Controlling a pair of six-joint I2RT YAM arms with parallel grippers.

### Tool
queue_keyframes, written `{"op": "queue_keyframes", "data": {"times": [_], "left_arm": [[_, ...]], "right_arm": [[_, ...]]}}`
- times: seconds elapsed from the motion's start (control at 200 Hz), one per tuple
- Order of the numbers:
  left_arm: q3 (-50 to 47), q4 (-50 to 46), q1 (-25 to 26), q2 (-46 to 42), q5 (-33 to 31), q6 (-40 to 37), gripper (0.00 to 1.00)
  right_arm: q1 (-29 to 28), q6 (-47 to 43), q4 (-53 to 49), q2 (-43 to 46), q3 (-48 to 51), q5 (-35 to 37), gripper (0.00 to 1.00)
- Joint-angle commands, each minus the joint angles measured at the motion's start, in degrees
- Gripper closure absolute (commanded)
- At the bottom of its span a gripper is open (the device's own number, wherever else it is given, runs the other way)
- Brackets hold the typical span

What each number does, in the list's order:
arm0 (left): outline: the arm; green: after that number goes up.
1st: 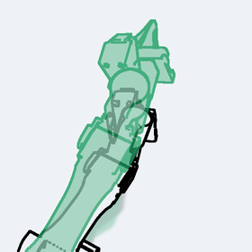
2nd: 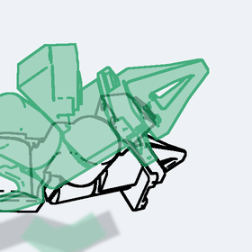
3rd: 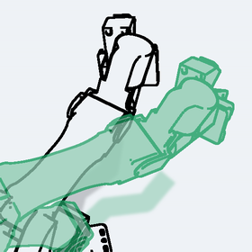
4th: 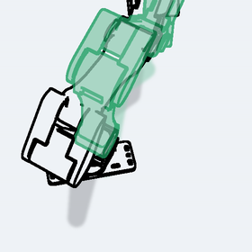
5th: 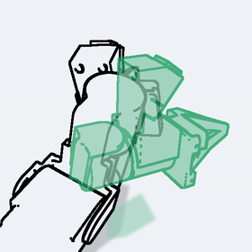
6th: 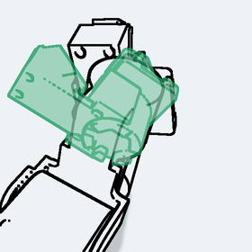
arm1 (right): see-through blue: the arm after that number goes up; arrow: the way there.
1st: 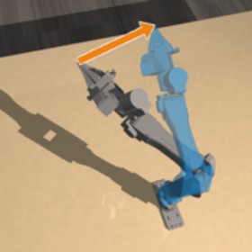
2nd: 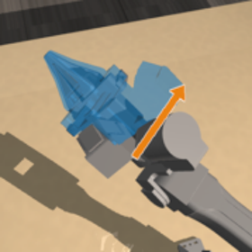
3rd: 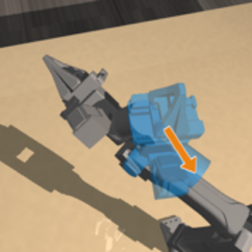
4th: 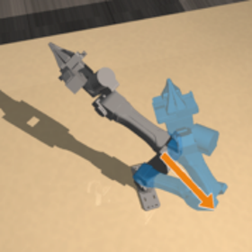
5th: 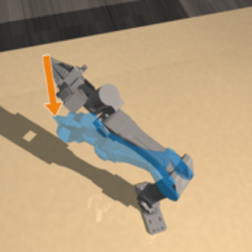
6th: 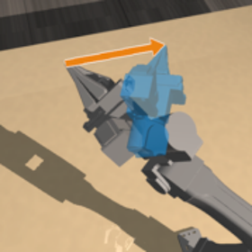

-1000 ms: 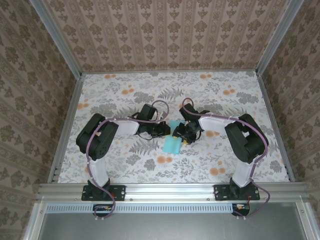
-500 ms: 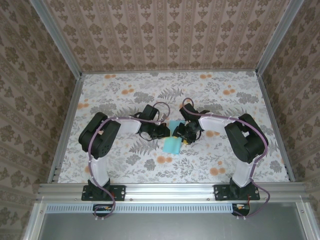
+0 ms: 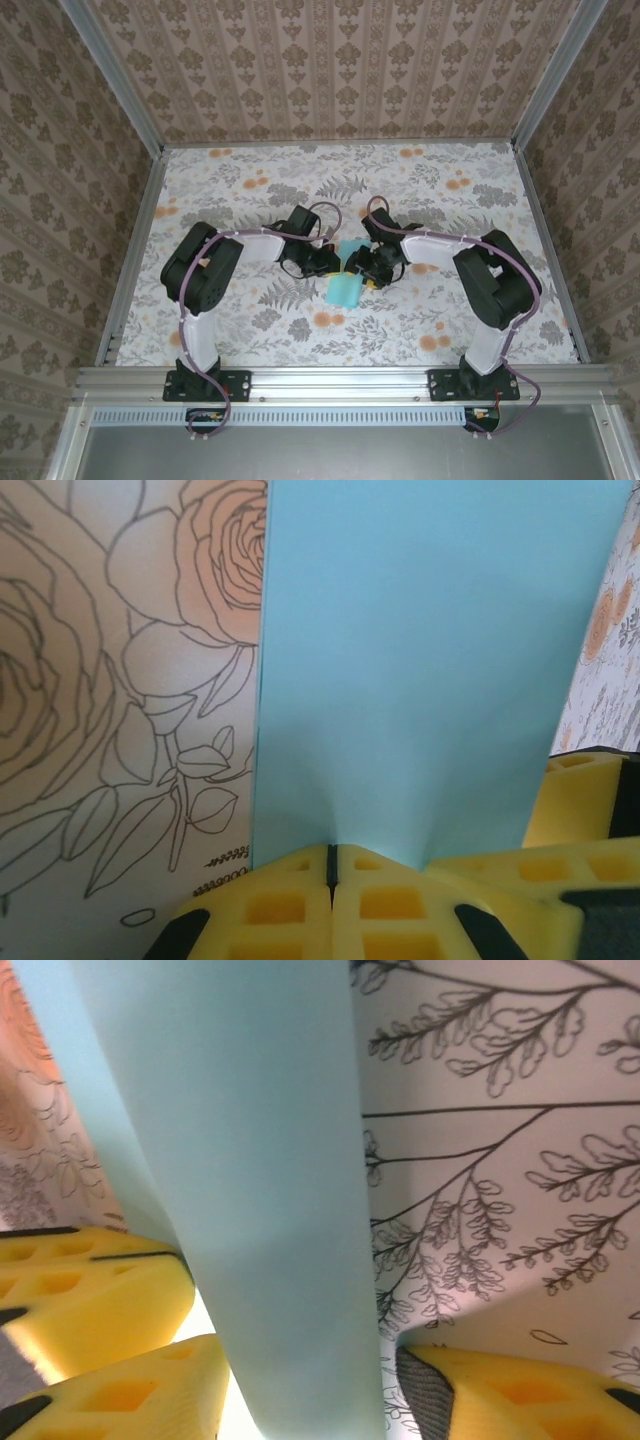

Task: Fold a paper plane with a square sheet of paper (pick it up from the middle)
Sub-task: Hold the square sheet of paper at the center of the table, then fold the square sheet of paper in half at the center of the table.

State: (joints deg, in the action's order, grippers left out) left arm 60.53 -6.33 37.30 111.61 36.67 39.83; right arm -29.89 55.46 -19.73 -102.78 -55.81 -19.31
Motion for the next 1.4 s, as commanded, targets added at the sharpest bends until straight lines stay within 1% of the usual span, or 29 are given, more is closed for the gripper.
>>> {"op": "queue_keyframes", "data": {"times": [0.0,0.085,0.2,0.29,0.36,0.44,0.47,0.54,0.6,0.71,0.865,1.03,1.395], "left_arm": [[-0.89,-7.25,-0.02,3.77,-3.35,-0.83,0.96],[-0.93,-7.81,-0.03,4.18,-3.66,-0.82,0.97],[-0.33,-8.87,-0.21,4.73,-4.1,-0.75,0.97],[-0.5,-8.71,-0.21,4.51,-4.4,-0.56,0.97],[-0.42,-8.7,-0.21,4.55,-4.54,-0.48,0.97],[-0.29,-8.7,-0.21,4.58,-4.62,-0.37,0.97],[-0.32,-8.74,-0.23,4.71,-4.52,-0.41,0.97],[-0.07,-9.18,-0.21,5.0,-4.58,-0.42,0.98],[0.19,-9.44,-0.22,5.27,-4.55,-0.42,0.98],[0.55,-10.16,-0.3,5.45,-4.63,-0.26,0.98],[1.08,-11.25,-0.34,5.36,-5.13,-0.38,1.0],[1.39,-12.13,-0.3,5.67,-5.29,-0.4,1.0],[2.0,-14.92,-0.31,6.73,-7.27,0.11,1.0]], "right_arm": [[-0.21,-2.32,-3.49,-3.47,7.22,8.79,0.41],[0.09,-4.04,-4.16,1.66,5.6,7.08,0.39],[0.05,-5.22,-6.88,5.17,2.56,6.55,0.4],[0.11,-4.75,-9.27,7.67,1.72,9.67,0.42],[0.1,-4.23,-9.26,9.72,2.0,10.99,0.45],[0.1,-4.65,-6.59,11.33,2.32,9.72,0.49],[0.02,-4.82,-5.54,11.53,2.08,8.83,0.53],[-0.49,-4.83,-2.63,11.34,1.3,7.11,0.63],[-1.1,-4.54,-1.04,10.55,0.31,6.61,0.74],[-1.75,-2.96,2.14,8.28,-0.6,6.58,0.8],[-2.71,-2.77,4.66,4.17,-2.09,5.4,0.84],[-3.38,-2.78,5.45,1.5,-2.5,4.7,0.84],[-3.25,-6.3,2.0,-1.44,0.65,5.55,0.89]]}}
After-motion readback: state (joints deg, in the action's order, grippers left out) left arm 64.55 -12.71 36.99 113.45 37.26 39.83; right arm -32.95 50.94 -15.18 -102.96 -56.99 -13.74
